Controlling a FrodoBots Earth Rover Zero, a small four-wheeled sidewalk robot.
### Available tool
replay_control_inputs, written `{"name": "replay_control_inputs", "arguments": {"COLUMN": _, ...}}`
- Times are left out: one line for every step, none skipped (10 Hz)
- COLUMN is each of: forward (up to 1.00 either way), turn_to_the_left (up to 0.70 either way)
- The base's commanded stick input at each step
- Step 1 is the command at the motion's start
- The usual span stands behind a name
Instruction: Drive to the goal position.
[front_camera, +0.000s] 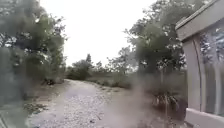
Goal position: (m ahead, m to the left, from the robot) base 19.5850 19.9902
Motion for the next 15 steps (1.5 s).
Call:
{"name": "replay_control_inputs", "arguments": {"forward": 0.45, "turn_to_the_left": 0.00}}
{"name": "replay_control_inputs", "arguments": {"forward": 0.45, "turn_to_the_left": 0.00}}
{"name": "replay_control_inputs", "arguments": {"forward": 0.45, "turn_to_the_left": 0.00}}
{"name": "replay_control_inputs", "arguments": {"forward": 0.45, "turn_to_the_left": 0.00}}
{"name": "replay_control_inputs", "arguments": {"forward": 0.45, "turn_to_the_left": 0.00}}
{"name": "replay_control_inputs", "arguments": {"forward": 0.45, "turn_to_the_left": 0.00}}
{"name": "replay_control_inputs", "arguments": {"forward": 0.45, "turn_to_the_left": 0.00}}
{"name": "replay_control_inputs", "arguments": {"forward": 0.45, "turn_to_the_left": 0.00}}
{"name": "replay_control_inputs", "arguments": {"forward": 0.45, "turn_to_the_left": 0.00}}
{"name": "replay_control_inputs", "arguments": {"forward": 0.45, "turn_to_the_left": 0.00}}
{"name": "replay_control_inputs", "arguments": {"forward": 0.45, "turn_to_the_left": 0.00}}
{"name": "replay_control_inputs", "arguments": {"forward": 0.45, "turn_to_the_left": 0.00}}
{"name": "replay_control_inputs", "arguments": {"forward": 0.45, "turn_to_the_left": 0.00}}
{"name": "replay_control_inputs", "arguments": {"forward": 0.45, "turn_to_the_left": 0.00}}
{"name": "replay_control_inputs", "arguments": {"forward": 0.45, "turn_to_the_left": 0.00}}
